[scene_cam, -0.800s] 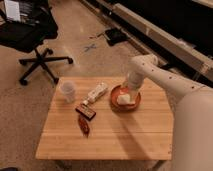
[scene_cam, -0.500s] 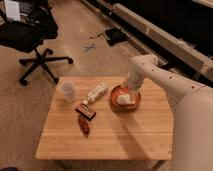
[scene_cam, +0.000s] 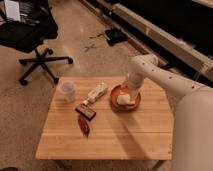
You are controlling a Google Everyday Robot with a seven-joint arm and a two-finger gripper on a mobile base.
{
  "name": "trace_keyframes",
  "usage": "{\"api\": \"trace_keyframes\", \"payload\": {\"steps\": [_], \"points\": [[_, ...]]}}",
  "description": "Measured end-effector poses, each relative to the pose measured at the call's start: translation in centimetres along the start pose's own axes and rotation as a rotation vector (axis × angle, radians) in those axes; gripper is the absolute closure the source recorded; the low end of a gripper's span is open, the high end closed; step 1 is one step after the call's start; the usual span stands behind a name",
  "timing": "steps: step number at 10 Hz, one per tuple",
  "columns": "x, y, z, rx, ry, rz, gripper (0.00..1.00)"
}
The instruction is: Pick up the ceramic bowl
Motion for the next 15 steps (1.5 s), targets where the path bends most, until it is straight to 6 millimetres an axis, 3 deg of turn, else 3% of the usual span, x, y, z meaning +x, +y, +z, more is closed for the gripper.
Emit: {"api": "trace_keyframes", "payload": {"steps": [15], "points": [[0.1, 0.0, 1.4, -0.010, 0.041, 0.027, 0.33]]}}
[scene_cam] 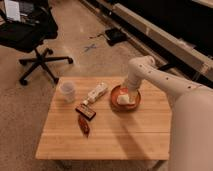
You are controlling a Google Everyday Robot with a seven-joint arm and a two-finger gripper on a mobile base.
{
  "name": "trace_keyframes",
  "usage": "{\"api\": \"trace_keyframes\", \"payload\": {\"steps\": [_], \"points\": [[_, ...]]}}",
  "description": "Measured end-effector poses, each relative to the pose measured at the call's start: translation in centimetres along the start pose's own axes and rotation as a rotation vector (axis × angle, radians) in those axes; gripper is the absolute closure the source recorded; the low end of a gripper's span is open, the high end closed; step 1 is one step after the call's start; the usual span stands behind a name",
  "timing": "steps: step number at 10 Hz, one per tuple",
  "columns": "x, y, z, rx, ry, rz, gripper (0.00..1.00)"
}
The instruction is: Pick up the ceramic bowl
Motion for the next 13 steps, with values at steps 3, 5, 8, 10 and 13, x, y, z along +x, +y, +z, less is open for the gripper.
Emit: {"api": "trace_keyframes", "payload": {"steps": [3, 5, 8, 10, 13], "points": [[0.0, 0.2, 0.6, -0.007, 0.011, 0.023, 0.33], [-0.1, 0.1, 1.0, -0.012, 0.017, 0.035, 0.33], [0.1, 0.4, 1.6, -0.021, 0.036, 0.054, 0.33], [-0.2, 0.2, 1.7, -0.023, 0.037, 0.053, 0.33], [1.9, 2.1, 1.2, -0.075, 0.061, 0.097, 0.33]]}}
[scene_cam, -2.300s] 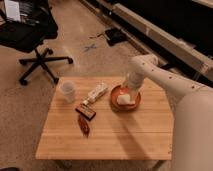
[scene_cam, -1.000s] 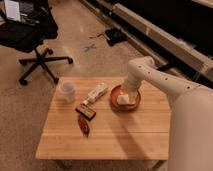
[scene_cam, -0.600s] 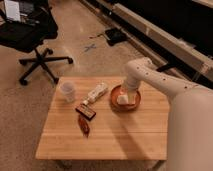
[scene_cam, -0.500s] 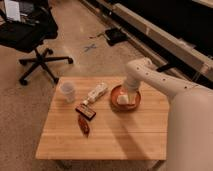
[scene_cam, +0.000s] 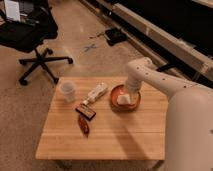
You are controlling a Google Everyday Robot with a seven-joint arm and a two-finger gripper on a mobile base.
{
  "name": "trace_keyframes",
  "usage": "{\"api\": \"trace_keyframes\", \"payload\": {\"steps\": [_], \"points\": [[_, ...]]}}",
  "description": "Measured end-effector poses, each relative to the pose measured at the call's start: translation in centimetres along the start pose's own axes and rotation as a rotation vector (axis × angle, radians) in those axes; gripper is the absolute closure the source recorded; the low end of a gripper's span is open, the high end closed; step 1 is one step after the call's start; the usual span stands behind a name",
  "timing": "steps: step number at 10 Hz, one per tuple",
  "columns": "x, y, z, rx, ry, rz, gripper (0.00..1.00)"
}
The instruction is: Pick up the ceramic bowl
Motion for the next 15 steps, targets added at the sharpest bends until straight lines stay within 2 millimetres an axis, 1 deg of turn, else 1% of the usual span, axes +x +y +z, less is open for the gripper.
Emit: {"api": "trace_keyframes", "payload": {"steps": [2, 3, 7, 9, 10, 12, 13, 15], "points": [[1.9, 1.4, -0.5, -0.019, 0.009, 0.044, 0.33], [2.3, 1.9, -0.6, -0.027, 0.006, 0.063, 0.33], [4.0, 4.6, 0.8, -0.060, -0.014, 0.106, 0.33], [3.9, 5.1, 2.1, -0.057, -0.035, 0.096, 0.34], [3.8, 5.0, 2.6, -0.054, -0.030, 0.094, 0.44], [3.4, 4.4, 2.2, -0.050, -0.021, 0.087, 0.64], [3.7, 4.7, 2.2, -0.055, -0.015, 0.087, 0.68], [3.5, 4.5, 2.6, -0.047, -0.011, 0.077, 0.68]]}}
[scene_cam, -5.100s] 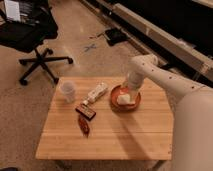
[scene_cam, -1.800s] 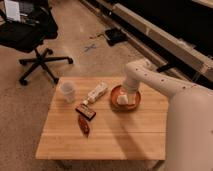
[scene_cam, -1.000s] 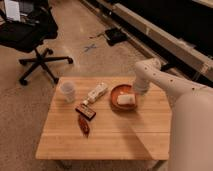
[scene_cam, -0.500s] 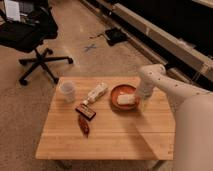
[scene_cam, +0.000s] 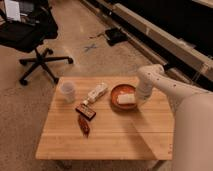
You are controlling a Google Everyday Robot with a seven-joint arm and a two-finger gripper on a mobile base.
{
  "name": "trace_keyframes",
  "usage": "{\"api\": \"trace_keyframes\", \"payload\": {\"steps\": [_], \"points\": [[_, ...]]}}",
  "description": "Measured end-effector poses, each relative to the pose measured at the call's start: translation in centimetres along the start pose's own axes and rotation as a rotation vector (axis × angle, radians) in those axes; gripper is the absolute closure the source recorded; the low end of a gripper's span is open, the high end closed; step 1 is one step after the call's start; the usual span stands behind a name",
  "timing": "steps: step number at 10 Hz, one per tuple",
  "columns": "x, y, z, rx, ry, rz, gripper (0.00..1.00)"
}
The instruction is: Pick up the ceramic bowl
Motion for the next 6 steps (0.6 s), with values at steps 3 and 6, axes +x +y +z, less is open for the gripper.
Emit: {"api": "trace_keyframes", "payload": {"steps": [3, 6], "points": [[-0.6, -0.6, -1.4, 0.006, 0.000, -0.010, 0.88], [-0.7, -0.8, -6.5, -0.011, -0.008, -0.028, 0.98]]}}
